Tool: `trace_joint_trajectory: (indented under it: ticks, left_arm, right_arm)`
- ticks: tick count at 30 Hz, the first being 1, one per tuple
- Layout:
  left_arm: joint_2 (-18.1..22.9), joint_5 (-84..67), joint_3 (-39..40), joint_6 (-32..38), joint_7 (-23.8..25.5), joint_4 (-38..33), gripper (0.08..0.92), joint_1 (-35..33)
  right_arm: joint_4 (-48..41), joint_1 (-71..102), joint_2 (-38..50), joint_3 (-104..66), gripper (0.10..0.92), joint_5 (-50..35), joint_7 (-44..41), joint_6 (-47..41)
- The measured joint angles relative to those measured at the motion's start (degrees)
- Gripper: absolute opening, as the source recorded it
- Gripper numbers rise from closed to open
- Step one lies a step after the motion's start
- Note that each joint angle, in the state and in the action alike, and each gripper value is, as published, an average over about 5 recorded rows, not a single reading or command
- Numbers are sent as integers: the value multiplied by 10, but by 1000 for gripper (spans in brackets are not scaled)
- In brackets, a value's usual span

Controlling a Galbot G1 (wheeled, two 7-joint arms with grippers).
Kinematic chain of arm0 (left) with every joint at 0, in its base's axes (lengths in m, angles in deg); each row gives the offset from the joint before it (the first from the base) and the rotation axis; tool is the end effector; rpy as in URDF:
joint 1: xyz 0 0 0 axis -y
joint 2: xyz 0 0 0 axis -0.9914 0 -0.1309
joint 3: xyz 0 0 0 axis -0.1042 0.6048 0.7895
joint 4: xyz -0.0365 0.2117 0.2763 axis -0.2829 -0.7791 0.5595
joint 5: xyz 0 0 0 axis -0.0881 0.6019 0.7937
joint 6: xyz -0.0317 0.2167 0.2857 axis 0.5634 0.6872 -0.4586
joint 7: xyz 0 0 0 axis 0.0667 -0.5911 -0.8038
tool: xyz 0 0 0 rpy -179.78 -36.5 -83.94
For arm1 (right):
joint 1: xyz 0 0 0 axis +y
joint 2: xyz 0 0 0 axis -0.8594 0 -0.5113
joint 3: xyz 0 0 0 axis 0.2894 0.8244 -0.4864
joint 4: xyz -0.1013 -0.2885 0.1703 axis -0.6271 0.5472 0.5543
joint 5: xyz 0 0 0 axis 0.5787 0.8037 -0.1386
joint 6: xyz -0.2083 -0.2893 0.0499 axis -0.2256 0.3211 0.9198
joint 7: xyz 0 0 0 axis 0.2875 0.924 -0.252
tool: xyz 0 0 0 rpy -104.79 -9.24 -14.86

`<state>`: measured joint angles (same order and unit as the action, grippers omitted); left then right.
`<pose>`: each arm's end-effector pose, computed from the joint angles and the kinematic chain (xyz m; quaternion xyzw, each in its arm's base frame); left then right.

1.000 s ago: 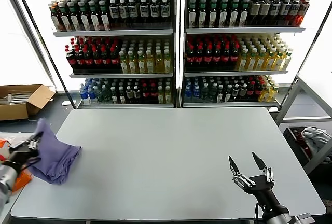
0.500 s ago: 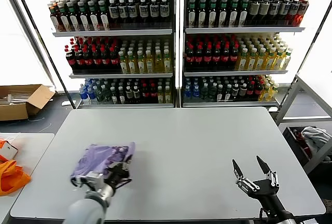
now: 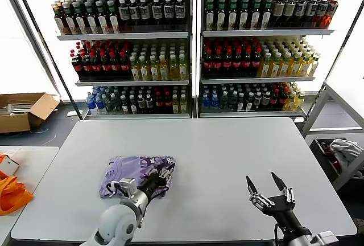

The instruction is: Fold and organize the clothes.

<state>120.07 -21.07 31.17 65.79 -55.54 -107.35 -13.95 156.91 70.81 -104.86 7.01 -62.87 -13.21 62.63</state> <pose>0.2913 -0.0123 -0.2964 -0.2033 -0.9509 0.1230 0.1982 0.1451 -0.0735 -0.2474 0.1070 -0.9894 -0.0740 0.0651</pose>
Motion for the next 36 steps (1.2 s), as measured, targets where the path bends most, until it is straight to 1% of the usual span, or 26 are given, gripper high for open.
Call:
trace_joint_trajectory:
  ticks: [5,10,13,17,22,30,33,36]
  left_arm:
    - [-37,-12,-48,12,53,-44,630,-23]
    - [-69,-10,-114,19,84,-79,770,-49]
    - [-79,-9,-154,21,94,-98,813,-65]
    - [-84,-4,-199,25,104,-123,822,-90]
    - [-81,1,-239,31,113,-148,823,-121]
    - [-72,10,-261,35,121,-177,822,-155]
    - [-69,14,-261,36,123,-182,823,-162]
    - [-67,16,-262,36,125,-186,823,-168]
  right_arm:
    - [-30,-66,1,67,823,-11,33,-40]
    - [-72,-158,-10,159,823,-35,81,-99]
    - [-101,-213,-21,217,823,-52,114,-135]
    - [-145,-278,-37,287,823,-70,160,-169]
    - [-198,-336,-59,349,823,-82,213,-193]
    - [-241,-382,-78,411,818,-93,261,-216]
    - [-251,-390,-82,427,776,-94,272,-222]
    - [-257,-394,-83,440,695,-93,279,-225]
